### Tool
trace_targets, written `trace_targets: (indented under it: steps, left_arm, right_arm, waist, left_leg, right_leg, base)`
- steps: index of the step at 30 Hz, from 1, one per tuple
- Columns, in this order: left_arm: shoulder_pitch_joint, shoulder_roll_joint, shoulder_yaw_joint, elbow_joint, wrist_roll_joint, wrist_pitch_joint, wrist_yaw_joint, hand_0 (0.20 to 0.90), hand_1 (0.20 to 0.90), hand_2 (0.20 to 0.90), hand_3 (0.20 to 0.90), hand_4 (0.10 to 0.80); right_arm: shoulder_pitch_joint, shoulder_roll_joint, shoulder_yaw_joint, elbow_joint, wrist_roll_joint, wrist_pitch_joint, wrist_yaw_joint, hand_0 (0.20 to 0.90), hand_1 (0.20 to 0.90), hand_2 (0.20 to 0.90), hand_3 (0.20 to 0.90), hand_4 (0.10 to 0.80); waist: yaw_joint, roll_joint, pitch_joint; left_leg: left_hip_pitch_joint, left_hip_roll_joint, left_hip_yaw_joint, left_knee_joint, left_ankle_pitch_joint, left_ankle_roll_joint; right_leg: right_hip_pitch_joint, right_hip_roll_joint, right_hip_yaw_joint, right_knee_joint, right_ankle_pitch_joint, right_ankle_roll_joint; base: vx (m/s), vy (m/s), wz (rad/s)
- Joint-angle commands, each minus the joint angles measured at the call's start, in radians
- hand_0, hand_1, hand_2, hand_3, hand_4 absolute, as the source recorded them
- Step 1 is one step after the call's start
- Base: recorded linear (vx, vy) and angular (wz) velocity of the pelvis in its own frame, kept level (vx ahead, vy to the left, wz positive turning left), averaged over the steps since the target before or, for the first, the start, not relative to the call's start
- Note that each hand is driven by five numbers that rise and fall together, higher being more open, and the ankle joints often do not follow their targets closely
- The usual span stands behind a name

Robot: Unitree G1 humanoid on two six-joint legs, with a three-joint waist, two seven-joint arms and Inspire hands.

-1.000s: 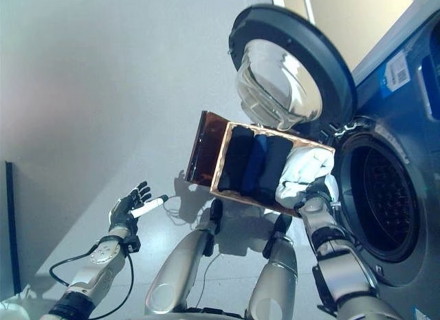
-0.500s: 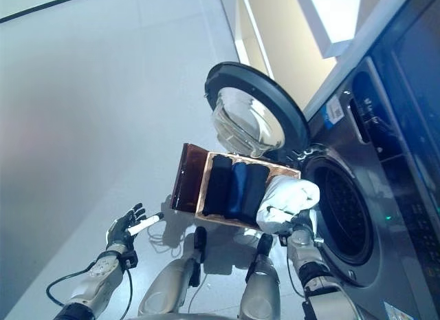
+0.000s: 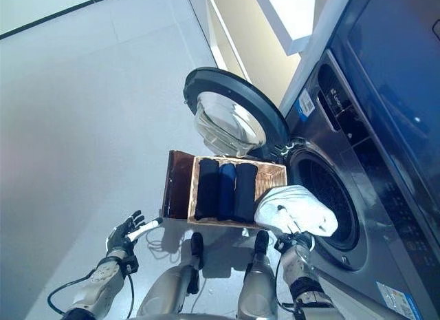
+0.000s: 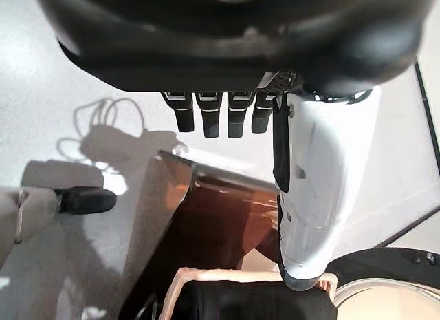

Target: Pick up the clothes and place them into the washing machine

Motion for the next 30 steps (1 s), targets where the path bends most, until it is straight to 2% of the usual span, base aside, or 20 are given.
trace_targets:
  steps: [1, 9, 12, 20, 30]
  left_arm:
    - [0.01, 0.015, 0.009, -0.035, -0.054, -0.058, -0.021, 0.9, 0.9, 0.9, 0.9, 0.8]
    - [0.013, 0.028, -0.046, -0.1, -0.059, -0.068, -0.044, 0.9, 0.9, 0.9, 0.9, 0.8]
    - [0.015, 0.039, -0.053, -0.129, -0.062, -0.073, -0.048, 0.9, 0.9, 0.9, 0.9, 0.8]
    - [0.005, 0.043, -0.068, -0.136, -0.061, -0.069, -0.037, 0.9, 0.9, 0.9, 0.9, 0.8]
    - [0.021, 0.062, -0.05, -0.155, -0.068, -0.062, -0.017, 0.9, 0.9, 0.9, 0.9, 0.8]
  right_arm:
    - [-0.077, -0.052, -0.035, 0.016, 0.125, -0.076, 0.034, 0.2, 0.2, 0.2, 0.2, 0.3]
    - [-0.196, -0.132, -0.057, 0.062, 0.133, -0.079, 0.017, 0.2, 0.2, 0.2, 0.2, 0.3]
    - [-0.235, -0.164, -0.044, 0.061, 0.116, -0.082, 0.018, 0.2, 0.2, 0.2, 0.2, 0.3]
    - [-0.269, -0.204, -0.031, 0.06, 0.076, -0.086, 0.009, 0.2, 0.2, 0.2, 0.2, 0.3]
    - [-0.254, -0.196, 0.018, 0.038, 0.03, -0.072, 0.006, 0.2, 0.2, 0.2, 0.2, 0.3]
  waist:
    - [0.039, 0.027, -0.008]
    - [0.067, 0.077, 0.009]
    - [0.078, 0.091, 0.025]
    - [0.072, 0.085, 0.065]
    - [0.063, 0.071, 0.083]
  left_leg:
    - [0.001, 0.089, -0.063, 0.037, -0.013, -0.126]
    - [-0.03, 0.082, -0.067, 0.038, -0.006, -0.126]
    - [-0.05, 0.08, -0.068, 0.075, -0.031, -0.125]
    - [-0.186, 0.072, -0.075, 0.332, -0.148, -0.106]
    - [-0.284, 0.067, -0.082, 0.495, -0.218, -0.096]
  right_leg:
    - [-0.018, -0.079, 0.04, 0.027, 0.029, 0.049]
    - [-0.05, -0.089, 0.037, 0.04, 0.027, 0.049]
    - [-0.074, -0.085, 0.047, 0.078, 0.007, 0.047]
    - [-0.204, -0.095, 0.096, 0.306, -0.092, 0.02]
    - [-0.301, -0.1, 0.132, 0.464, -0.158, -0.007]
  base:
    - [-0.011, -0.008, 0.05]
    - [-0.003, -0.001, 0.01]
    - [-0.013, -0.003, 0.0]
    - [-0.03, -0.007, 0.07]
    - [-0.013, -0.011, 0.05]
